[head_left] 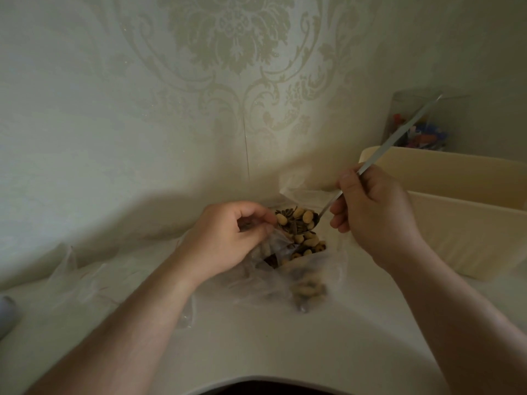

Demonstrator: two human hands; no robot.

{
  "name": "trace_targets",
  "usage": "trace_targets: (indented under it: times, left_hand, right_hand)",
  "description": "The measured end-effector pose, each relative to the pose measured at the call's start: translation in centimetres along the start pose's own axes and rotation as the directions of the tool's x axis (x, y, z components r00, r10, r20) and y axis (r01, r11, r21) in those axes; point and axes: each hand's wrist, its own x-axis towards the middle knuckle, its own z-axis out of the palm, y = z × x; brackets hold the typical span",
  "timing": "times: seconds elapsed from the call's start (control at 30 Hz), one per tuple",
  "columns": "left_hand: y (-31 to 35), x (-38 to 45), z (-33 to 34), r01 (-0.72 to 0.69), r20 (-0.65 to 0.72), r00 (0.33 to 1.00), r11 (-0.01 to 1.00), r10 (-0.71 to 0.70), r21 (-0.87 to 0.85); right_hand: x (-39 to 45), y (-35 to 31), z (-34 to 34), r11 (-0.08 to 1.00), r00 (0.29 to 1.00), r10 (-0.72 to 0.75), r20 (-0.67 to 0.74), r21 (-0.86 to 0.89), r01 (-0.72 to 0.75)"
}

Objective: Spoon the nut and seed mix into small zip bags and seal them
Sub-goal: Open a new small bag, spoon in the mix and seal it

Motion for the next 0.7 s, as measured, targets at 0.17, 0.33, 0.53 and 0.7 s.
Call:
trace_targets:
  times: [0.17, 0.33, 0.53, 0.7]
  left_hand:
    - [0.0, 0.1, -0.1, 0.039, 0.034, 0.999, 0.999, -0.038, -0.035]
    - [-0.3, 0.2, -0.3, 0.052, 0.094, 0.994, 0.999, -0.052, 0.002]
    - [-1.0, 0.3, -0.3, -0.061, 0.101, 0.993, 0.996, 0.055, 0.058]
    - [-1.6, 0.5, -0.2, -0.106, 0.06, 0.993, 0.987, 0.1, 0.118]
  right_hand:
    - [0.0, 0.0, 0.0, 1.0, 1.0, -0.003, -0.004, -0.002, 0.003]
    - [0.0, -0.1, 0.0, 1.0, 1.0, 0.002, -0.009, -0.005, -0.002]
    - [0.0, -0.1, 0.0, 1.0, 1.0, -0.007, -0.006, -0.018, 0.007]
    - [0.0, -0.1, 0.0, 1.0, 1.0, -0.008, -0.007, -0.02, 0.008]
